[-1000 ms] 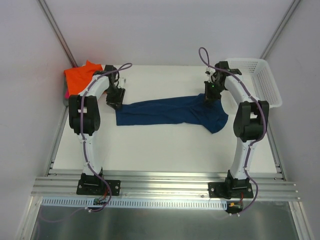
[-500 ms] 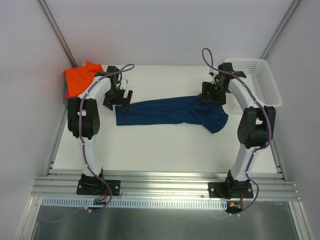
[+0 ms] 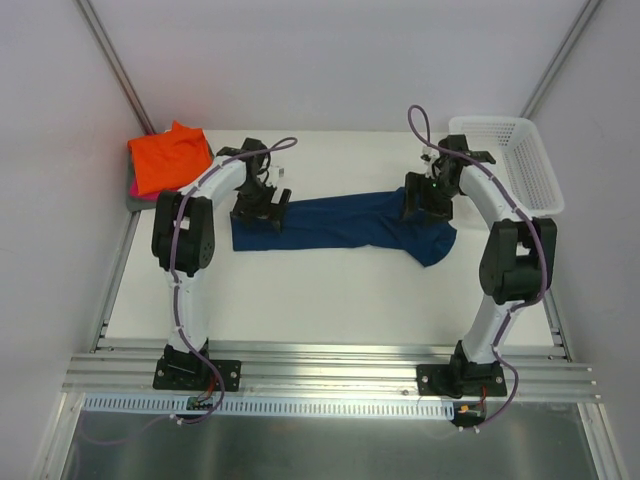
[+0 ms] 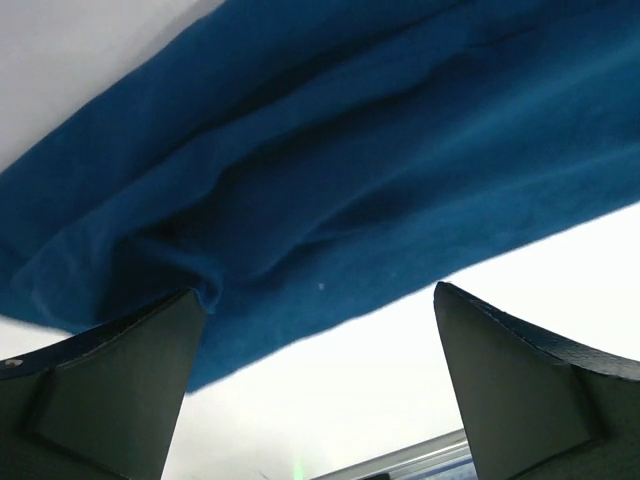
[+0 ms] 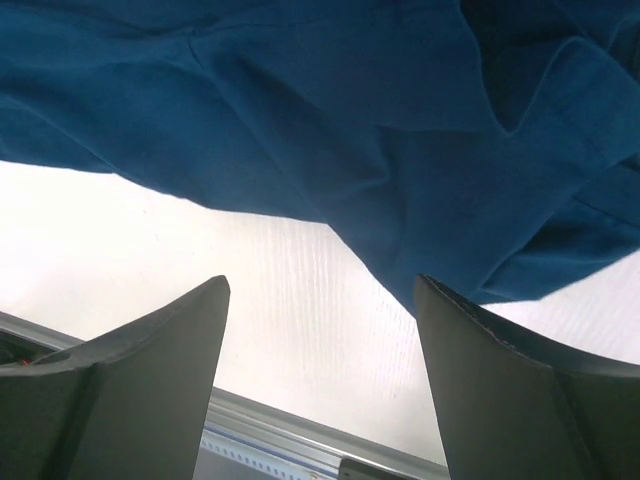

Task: Fold and stack the t-shirts
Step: Fold the other side of the tshirt into a rectangle

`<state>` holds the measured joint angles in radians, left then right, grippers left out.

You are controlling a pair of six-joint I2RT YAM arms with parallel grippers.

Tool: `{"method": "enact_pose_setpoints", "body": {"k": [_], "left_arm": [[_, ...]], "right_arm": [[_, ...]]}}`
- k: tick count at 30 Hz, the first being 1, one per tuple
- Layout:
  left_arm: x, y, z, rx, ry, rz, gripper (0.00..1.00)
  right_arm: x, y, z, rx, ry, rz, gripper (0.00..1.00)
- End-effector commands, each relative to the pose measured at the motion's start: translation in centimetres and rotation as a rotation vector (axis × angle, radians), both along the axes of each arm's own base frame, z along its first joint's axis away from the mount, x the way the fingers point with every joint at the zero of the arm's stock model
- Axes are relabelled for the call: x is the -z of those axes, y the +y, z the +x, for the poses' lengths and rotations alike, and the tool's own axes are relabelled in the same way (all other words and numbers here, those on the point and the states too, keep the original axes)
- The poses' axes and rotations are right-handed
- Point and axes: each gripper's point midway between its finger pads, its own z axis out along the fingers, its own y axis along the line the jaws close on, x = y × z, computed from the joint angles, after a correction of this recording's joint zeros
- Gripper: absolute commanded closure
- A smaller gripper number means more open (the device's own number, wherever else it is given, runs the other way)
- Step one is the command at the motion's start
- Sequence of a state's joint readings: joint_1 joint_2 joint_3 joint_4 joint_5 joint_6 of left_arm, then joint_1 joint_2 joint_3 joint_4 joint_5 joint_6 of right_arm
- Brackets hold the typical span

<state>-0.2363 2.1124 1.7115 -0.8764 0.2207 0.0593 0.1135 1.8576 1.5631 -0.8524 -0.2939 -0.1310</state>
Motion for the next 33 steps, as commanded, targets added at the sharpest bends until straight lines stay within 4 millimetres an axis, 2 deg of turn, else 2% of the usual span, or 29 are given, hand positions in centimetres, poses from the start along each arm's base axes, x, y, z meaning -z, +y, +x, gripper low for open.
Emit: {"method": "enact_pose_setpoints", "body": {"k": [1,5,10,12,15,18,19,23,28,30,31,33], "left_arm": [[1.6,-0.7,-0.1,-0.007,0.065,-0.016,0.01],[2.2,-1.3,-0.1,-0.015,0.088,-0.039,0.01],[3.0,-1.5,-0.5,-0.025,0.119,-0.047,0.01],[3.2,-1.4,-0.7,-0.029,0.128,-0.038,0.01],[3.5,-1.4,-1.8,-0.025,0.157,-0.045,0.01],[3.3,-1.6,-2.7,-0.02,0.17,-0.049,0.01],[3.5,-1.6,-3.2,-0.015,0.18,-0.044,0.01],[3.4,-1.5,-4.0,-0.003,0.184,-0.029,0.01],[3.0,-1.3,-5.3,0.014,0.192,-0.019,0.01],[2.8,-1.5,-5.7,0.015,0.198,-0.027,0.01],[2.9,-1.5,-5.8,0.017,0.199,-0.025,0.01],[2.7,-1.6,-5.7,0.016,0.194,-0.028,0.01]], "right_arm": [[1.4,0.2,0.4,0.047,0.07,0.04,0.21],[2.5,-0.2,2.0,0.095,0.105,0.069,0.21],[3.1,-0.1,5.5,0.133,0.079,0.124,0.21],[4.2,-0.2,6.5,0.142,0.084,0.116,0.21],[3.1,-0.3,9.3,0.133,0.005,0.109,0.21],[2.7,-0.5,10.9,0.129,-0.038,0.091,0.21],[2.1,-0.7,11.7,0.132,-0.066,0.087,0.21],[1.4,-0.7,13.0,0.149,-0.105,0.102,0.21],[1.1,-0.6,13.8,0.148,-0.121,0.11,0.2],[1.4,-0.7,13.0,0.146,-0.098,0.102,0.2],[0.9,-1.0,12.4,0.147,-0.098,0.088,0.2],[2.0,-1.3,10.3,0.141,-0.037,0.067,0.2]]}}
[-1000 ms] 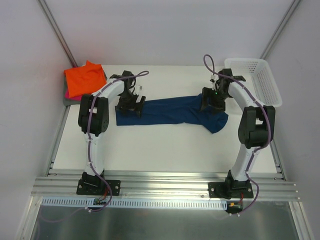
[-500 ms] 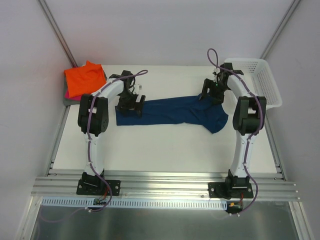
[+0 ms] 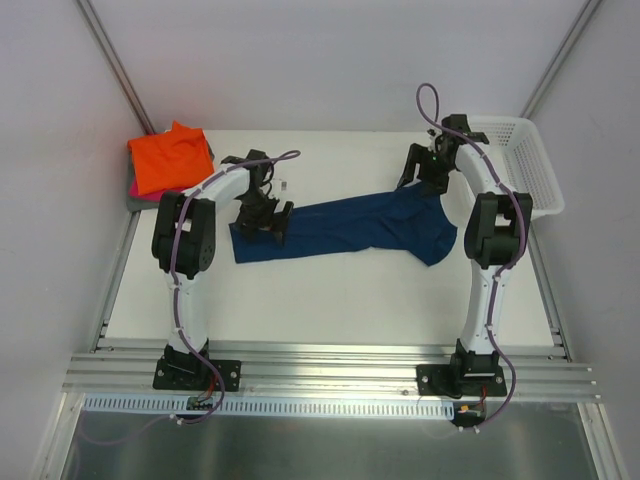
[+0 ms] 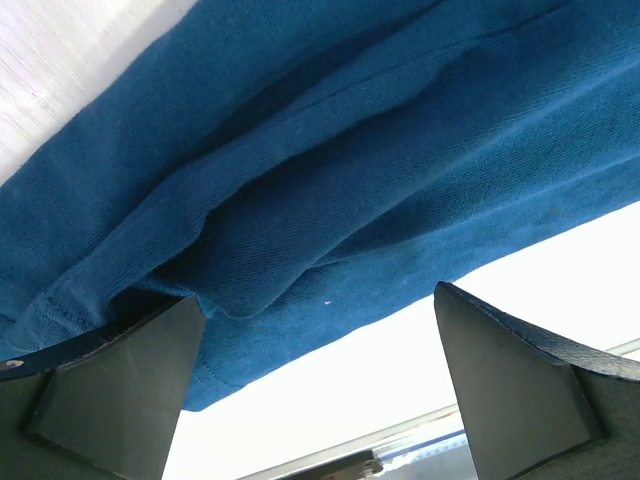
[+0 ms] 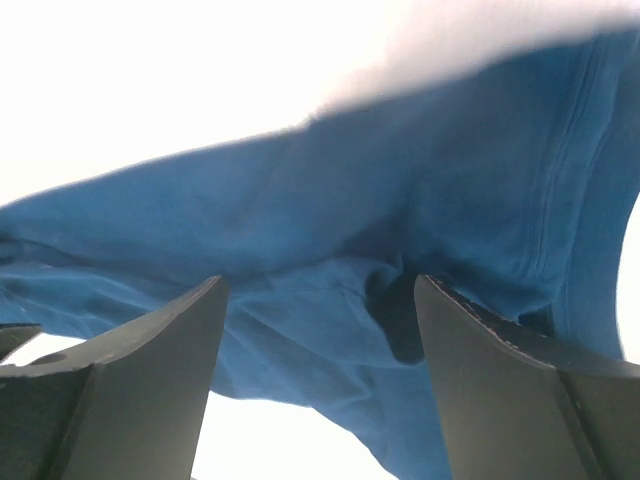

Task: Fold and stack the t-shirts
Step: Fold the other side of the tshirt into a rectangle

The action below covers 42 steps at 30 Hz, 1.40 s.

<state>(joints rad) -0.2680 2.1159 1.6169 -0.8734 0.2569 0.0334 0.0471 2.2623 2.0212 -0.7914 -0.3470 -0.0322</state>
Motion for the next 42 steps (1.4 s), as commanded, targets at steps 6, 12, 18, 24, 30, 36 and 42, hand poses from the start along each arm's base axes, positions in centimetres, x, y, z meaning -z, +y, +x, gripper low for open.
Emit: {"method": "enact_pose_setpoints", "body": {"k": [6,12,18,24,30,36,42], "left_arm": [[0.1,-0.6,-2.2,-0.001,0.076,-0.023,0.01],[-0.1,-0.7,-2.0,-0.005,0.071,-0.028,0.01],[-0.5,-1.0,-2.3,0.0,0.066,-0.036,0.01],[-1.2,-1.4,-2.6,0.008,0.055,-0.039,0.01],[-1.3,-1.5,-2.6,0.016,0.049,-0.037,0.01],[-1.1,-1.3,-3.0,0.019,0.056,-0.03,0.01],[-1.0,-1.0,-2.8,0.029,0.049,-0.016,0.01]], "right_arm": [[-1.2,-1.2,-6.7,0.003,0.11,-0.026,0.22],[-1.8,-0.9,-7.4,0.005,0.104,-0.018,0.23],[-0.2,-1.5,-7.0,-0.015,0.111,-0.047,0.32],[1.6,-1.2,-6.4,-0.027,0.148,-0.034,0.42],[3.4,-1.3,-6.1,-0.046,0.174,-0.039,0.94],[-0.3,-1.6,-2.0,-0.035,0.03,-0.065,0.99],[-4.1,-1.3,1.1,-0.033,-0.103,-0.073,1.0]]}}
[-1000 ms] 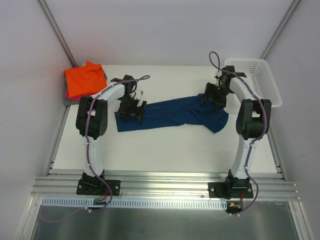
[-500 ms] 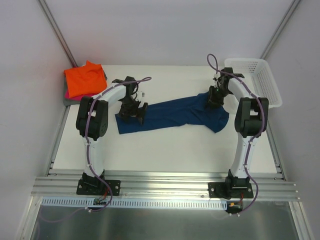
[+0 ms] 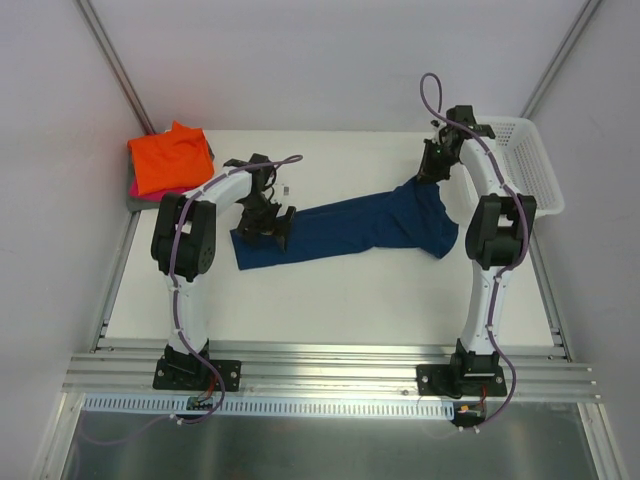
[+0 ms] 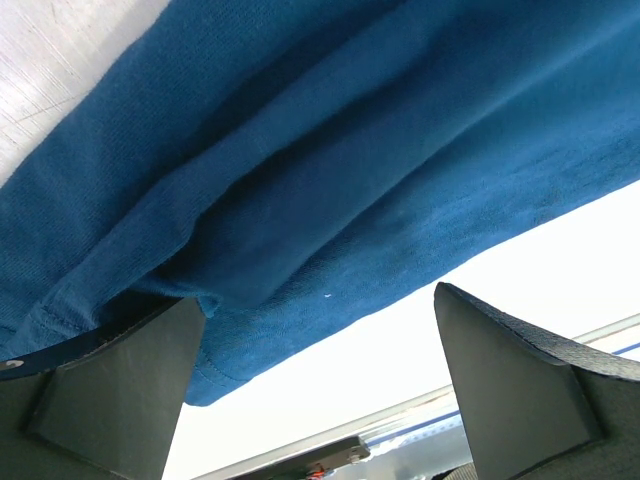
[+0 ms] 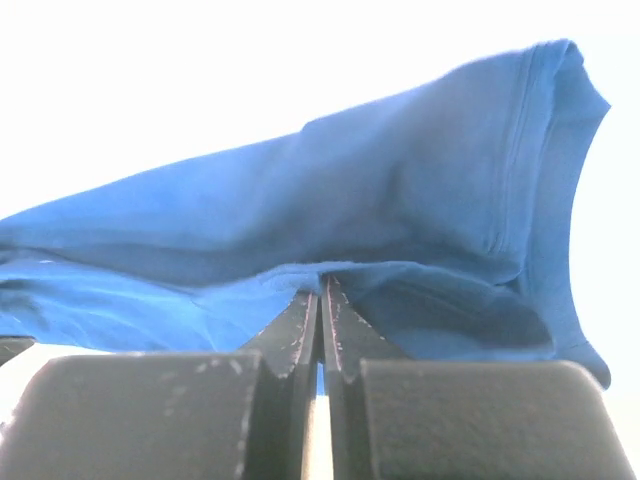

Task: Fold and stack the t-shirts
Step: Fold the other side of the tshirt into a rectangle, then rotate the tshirt 85 degrees

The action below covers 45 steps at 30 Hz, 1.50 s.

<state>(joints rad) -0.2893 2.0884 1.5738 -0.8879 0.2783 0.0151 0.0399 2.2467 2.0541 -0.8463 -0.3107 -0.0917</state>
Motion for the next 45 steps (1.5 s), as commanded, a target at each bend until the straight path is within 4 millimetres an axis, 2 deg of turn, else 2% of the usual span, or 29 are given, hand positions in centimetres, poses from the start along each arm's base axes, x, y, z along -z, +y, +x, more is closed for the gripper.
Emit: {"method": "enact_pose_setpoints", "body": {"k": [1,4,6,7,9,11,12,14,15,17,18,19,21,22,23,25,26,28,29,32,35,37,38,39,40,42,43,45], "left_arm": [[-0.8,-0.3,-0.9,0.024,0.007,-0.005,0.01],[-0.9,-0.2,-0.8,0.026,0.0,0.001,0.01],[-1.1,0.0,-0.9,0.029,-0.009,0.007,0.01],[-1.1,0.0,-0.9,0.032,-0.012,0.008,0.01],[-1.3,0.2,-1.1,0.034,-0.017,0.013,0.01],[-1.4,0.4,-1.3,0.036,-0.018,0.016,0.01],[-1.5,0.4,-1.4,0.037,-0.018,0.019,0.01],[-1.7,0.4,-1.4,0.038,-0.026,0.02,0.01],[-1.9,0.5,-1.4,0.038,-0.031,0.02,0.01],[-2.2,0.5,-1.2,0.039,-0.044,0.018,0.01],[-2.3,0.5,-1.2,0.039,-0.046,0.019,0.01],[-2.6,0.4,-1.1,0.039,-0.054,0.015,0.01],[-3.0,0.4,-0.6,0.039,-0.074,0.016,0.01],[-3.1,0.3,-0.4,0.04,-0.08,0.015,0.01],[-3.4,0.2,0.0,0.042,-0.095,0.013,0.01],[-3.9,0.1,0.4,0.045,-0.113,0.008,0.01],[-4.3,0.2,0.6,0.047,-0.125,0.008,0.01],[-5.4,0.4,1.3,0.048,-0.172,0.023,0.01],[-6.0,0.5,1.7,0.052,-0.195,0.026,0.01],[-6.8,0.3,2.6,0.073,-0.235,0.025,0.01],[-5.9,-0.2,2.5,0.079,-0.205,0.021,0.01],[-4.6,-0.3,2.4,0.076,-0.173,0.026,0.01],[-4.2,-0.3,2.4,0.074,-0.161,0.028,0.01],[-3.7,-0.2,2.5,0.075,-0.151,0.034,0.01],[-2.8,-0.1,2.5,0.075,-0.129,0.043,0.01],[-2.0,-0.1,2.6,0.071,-0.11,0.047,0.01],[-1.4,-0.2,2.7,0.066,-0.095,0.046,0.01],[-0.8,-0.5,2.7,0.064,-0.076,0.037,0.01]], "right_arm": [[-3.0,-0.1,1.7,-0.007,-0.095,-0.015,0.99],[-2.3,0.2,1.7,-0.016,-0.087,-0.021,0.99],[-0.9,0.7,1.3,-0.029,-0.052,-0.019,0.99],[-0.3,0.8,0.9,-0.031,-0.032,-0.023,0.88],[0.8,1.4,0.4,-0.049,-0.008,-0.032,0.79],[1.8,2.0,-0.5,-0.074,0.025,-0.041,0.61],[1.8,2.1,-0.7,-0.076,0.025,-0.053,0.47],[1.8,2.4,-1.3,-0.088,0.031,-0.064,0.33],[0.8,2.4,-1.3,-0.087,0.012,-0.064,0.25],[-0.2,2.2,-1.7,-0.083,-0.002,-0.072,0.24],[-1.6,2.0,-1.8,-0.077,-0.029,-0.076,0.22],[-2.3,1.9,-2.2,-0.073,-0.034,-0.078,0.22],[-3.1,2.1,-3.4,-0.063,-0.021,-0.059,0.23],[-4.6,2.3,-4.1,-0.061,-0.037,-0.043,0.23],[-3.8,2.6,-5.5,-0.051,0.014,-0.014,0.23],[-4.2,3.2,-7.7,-0.056,0.049,0.014,0.23],[-2.9,3.3,-9.6,-0.057,0.109,0.017,0.23],[-2.6,3.5,-11.2,-0.055,0.138,0.029,0.23],[-1.6,3.5,-12.4,-0.053,0.178,0.03,0.23],[-0.6,3.6,-13.4,-0.034,0.208,0.037,0.23],[0.6,4.4,-12.9,-0.035,0.218,0.069,0.22],[0.4,4.7,-11.5,-0.039,0.19,0.071,0.22],[1.4,4.8,-10.7,-0.039,0.204,0.069,0.22],[1.5,5.0,-10.2,-0.042,0.199,0.069,0.22],[0.7,5.2,-8.6,-0.046,0.159,0.068,0.22],[1.6,5.1,-7.4,-0.049,0.154,0.053,0.22],[1.3,5.0,-6.6,-0.049,0.134,0.05,0.21],[2.4,4.9,-6.2,-0.051,0.148,0.038,0.21]]}}
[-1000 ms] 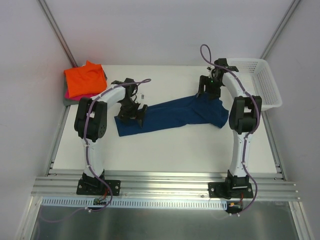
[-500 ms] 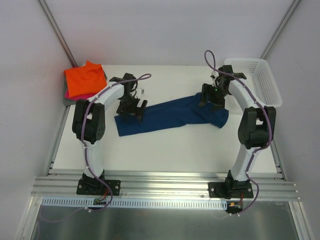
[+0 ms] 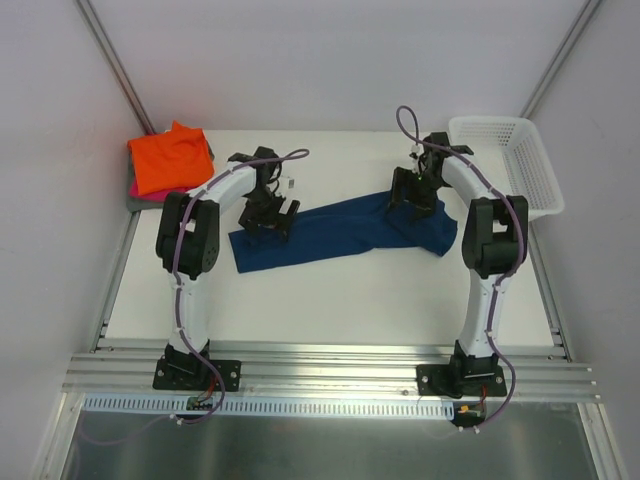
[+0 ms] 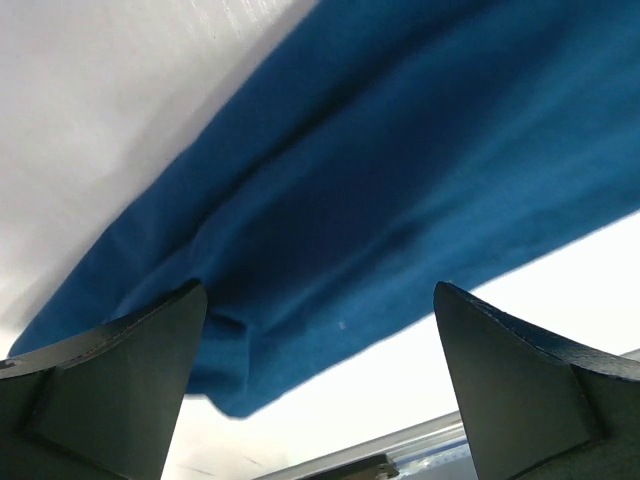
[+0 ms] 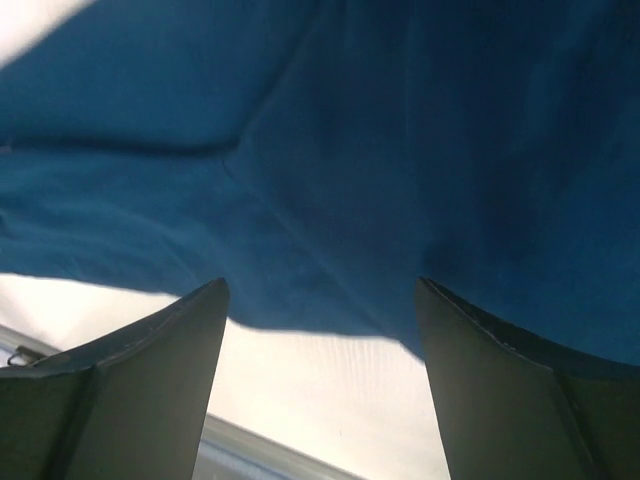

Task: Fold and stack the t-shirts
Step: Rotate the tshirt 85 degrees

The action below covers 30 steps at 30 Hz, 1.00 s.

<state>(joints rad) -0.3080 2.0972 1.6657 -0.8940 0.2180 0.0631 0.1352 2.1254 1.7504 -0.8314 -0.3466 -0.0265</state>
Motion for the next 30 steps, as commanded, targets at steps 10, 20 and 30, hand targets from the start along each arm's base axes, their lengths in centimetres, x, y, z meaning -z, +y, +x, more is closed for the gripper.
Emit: {"method": "enact_pose_setpoints", "body": {"k": [10,20,30], "left_arm": [[1.3,-0.4,-3.1,-0.004,0.124,-0.025,0.01],[-0.3,-2.3,-11.6,0.095,0.236,-0.076,0.01],[0.1,-6.9,-14.9,0.211,0.324,-0.113,0.01]], "right_arm": [[2.3,1.1,1.4,0.042,0.057,0.047,0.2],[2.1,4.4,8.2,0.057,-0.036,0.157,0.19],[3.0,9.3,11.5,0.051,-0.077,0.29,0.17]]}}
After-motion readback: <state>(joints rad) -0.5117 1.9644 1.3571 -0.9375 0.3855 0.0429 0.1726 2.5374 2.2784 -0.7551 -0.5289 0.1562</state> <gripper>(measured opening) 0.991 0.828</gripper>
